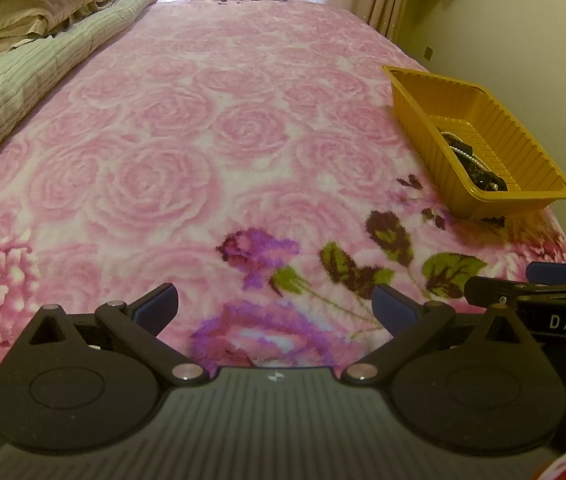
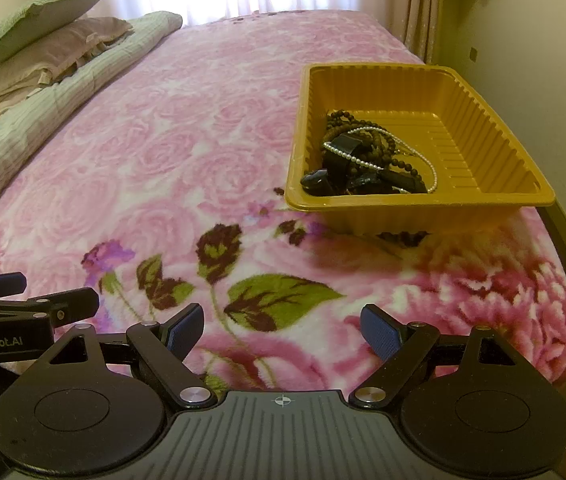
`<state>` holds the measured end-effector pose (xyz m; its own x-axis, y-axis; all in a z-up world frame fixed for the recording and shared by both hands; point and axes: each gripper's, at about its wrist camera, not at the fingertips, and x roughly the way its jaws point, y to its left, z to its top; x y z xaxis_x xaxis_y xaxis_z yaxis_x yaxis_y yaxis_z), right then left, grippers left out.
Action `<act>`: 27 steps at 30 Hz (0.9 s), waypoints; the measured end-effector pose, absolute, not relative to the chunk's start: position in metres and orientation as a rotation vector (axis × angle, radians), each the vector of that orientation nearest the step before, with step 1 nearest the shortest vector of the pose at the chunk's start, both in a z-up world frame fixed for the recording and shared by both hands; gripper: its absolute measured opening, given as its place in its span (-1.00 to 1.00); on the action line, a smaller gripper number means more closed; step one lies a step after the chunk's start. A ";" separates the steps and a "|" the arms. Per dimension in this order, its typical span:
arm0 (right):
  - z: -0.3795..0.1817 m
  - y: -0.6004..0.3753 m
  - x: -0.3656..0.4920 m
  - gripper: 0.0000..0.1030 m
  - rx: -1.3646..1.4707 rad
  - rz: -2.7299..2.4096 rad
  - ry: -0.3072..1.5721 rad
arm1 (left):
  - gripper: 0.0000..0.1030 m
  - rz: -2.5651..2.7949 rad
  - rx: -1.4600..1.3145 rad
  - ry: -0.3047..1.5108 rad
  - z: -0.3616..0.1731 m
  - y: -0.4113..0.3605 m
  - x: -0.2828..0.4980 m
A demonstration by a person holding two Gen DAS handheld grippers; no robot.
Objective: Organize jewelry
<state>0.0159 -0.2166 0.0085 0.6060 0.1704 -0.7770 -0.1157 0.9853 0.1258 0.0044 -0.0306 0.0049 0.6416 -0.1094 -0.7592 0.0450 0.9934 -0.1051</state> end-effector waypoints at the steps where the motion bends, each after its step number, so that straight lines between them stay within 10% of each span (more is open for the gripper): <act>1: 0.009 -0.217 0.016 0.65 0.064 0.165 0.905 | 1.00 -0.088 -0.079 0.870 0.005 -0.031 0.004; 27: 0.008 -0.218 0.016 0.65 0.068 0.162 0.906 | 1.00 -0.091 -0.068 0.863 0.005 -0.031 0.004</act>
